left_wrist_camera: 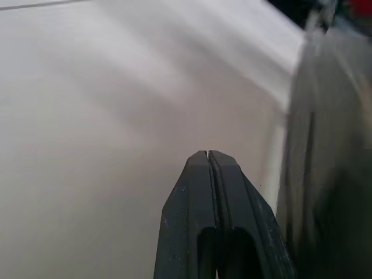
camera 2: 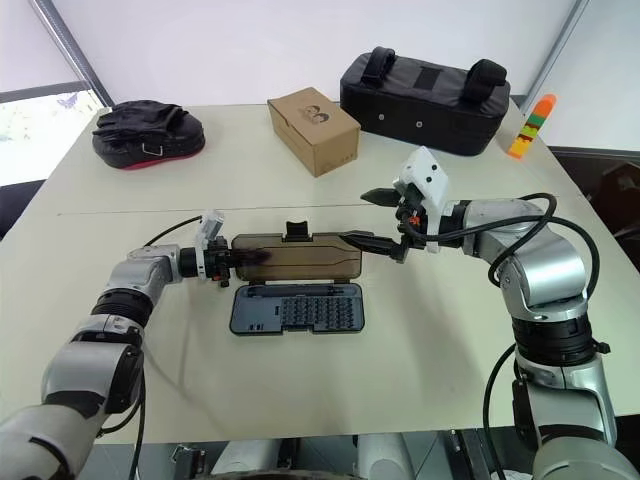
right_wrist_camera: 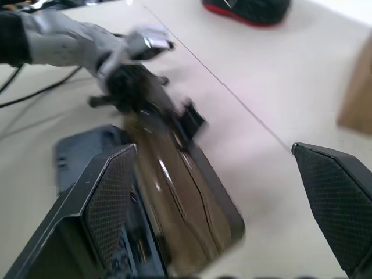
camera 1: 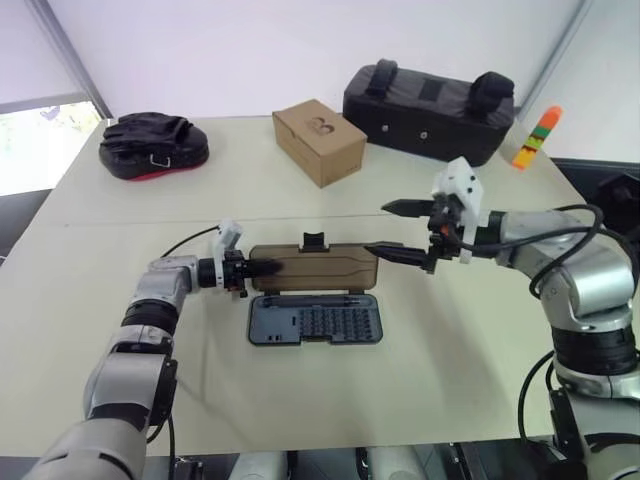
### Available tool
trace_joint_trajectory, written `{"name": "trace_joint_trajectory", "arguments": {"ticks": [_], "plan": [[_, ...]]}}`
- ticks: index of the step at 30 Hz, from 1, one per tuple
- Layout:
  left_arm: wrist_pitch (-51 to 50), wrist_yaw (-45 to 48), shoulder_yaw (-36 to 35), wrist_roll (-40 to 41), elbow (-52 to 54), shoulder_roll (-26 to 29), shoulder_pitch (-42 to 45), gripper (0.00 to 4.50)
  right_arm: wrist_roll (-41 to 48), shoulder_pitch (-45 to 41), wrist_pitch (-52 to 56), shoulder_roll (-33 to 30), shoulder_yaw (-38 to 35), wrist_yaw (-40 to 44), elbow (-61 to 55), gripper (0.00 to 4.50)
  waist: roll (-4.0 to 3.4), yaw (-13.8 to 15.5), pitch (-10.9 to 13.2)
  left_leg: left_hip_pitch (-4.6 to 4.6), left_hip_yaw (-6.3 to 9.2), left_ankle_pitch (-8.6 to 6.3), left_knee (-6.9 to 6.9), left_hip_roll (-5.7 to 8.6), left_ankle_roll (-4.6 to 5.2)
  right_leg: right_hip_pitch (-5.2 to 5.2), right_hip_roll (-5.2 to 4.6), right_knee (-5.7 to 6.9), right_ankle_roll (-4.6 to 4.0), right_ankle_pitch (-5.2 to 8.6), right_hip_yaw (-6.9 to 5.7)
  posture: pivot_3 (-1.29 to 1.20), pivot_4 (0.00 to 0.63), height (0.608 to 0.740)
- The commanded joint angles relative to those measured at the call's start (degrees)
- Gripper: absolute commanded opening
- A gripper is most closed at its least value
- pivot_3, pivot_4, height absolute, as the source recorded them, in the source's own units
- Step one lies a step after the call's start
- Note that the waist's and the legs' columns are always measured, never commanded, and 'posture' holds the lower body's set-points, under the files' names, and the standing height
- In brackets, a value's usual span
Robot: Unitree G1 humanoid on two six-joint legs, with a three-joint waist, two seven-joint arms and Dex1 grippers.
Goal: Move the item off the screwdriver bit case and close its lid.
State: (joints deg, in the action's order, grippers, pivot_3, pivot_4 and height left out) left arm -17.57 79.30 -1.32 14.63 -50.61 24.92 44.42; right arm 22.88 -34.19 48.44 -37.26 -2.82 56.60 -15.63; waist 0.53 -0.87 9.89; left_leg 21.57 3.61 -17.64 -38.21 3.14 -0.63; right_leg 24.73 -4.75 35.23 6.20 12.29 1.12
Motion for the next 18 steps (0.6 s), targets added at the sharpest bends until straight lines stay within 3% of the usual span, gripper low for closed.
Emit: {"name": "trace_joint_trajectory", "arguments": {"ticks": [1, 11, 18], "plan": [[-3.69, 2.90, -0.10, 2.15, 7.32, 2.04, -1.55, 0.00, 1.06, -0.03, -1.06, -0.50, -0.92, -1.73, -0.38, 4.46, 0.00, -0.16, 0.00, 0.00, -0.01, 0.00, 0.00, -0.01, 0.00, 0.01, 0.01, 0.00, 0.00, 0.00, 0.01, 0.00, 0.150, 0.740], [-16.92, 3.73, 0.90, 9.11, 34.52, 6.52, -10.18, 0.00, 2.28, -0.02, -0.84, -1.15, -0.96, -3.67, 0.47, 4.46, 0.02, 0.27, 0.04, 0.03, -0.01, 0.00, 0.02, -0.03, 0.00, 0.03, -0.03, -0.02, 0.00, 0.00, 0.03, 0.00, 0.150, 0.740], [-21.48, -1.31, 3.57, 13.34, 48.39, 3.48, -12.86, 0.00, 1.79, -0.94, -2.22, -0.73, -0.43, -5.10, 2.77, 4.46, 0.03, 0.27, 0.05, 0.04, -0.03, -0.01, 0.01, -0.02, 0.01, 0.03, -0.07, -0.05, 0.00, 0.00, 0.05, 0.00, 0.150, 0.740]]}}
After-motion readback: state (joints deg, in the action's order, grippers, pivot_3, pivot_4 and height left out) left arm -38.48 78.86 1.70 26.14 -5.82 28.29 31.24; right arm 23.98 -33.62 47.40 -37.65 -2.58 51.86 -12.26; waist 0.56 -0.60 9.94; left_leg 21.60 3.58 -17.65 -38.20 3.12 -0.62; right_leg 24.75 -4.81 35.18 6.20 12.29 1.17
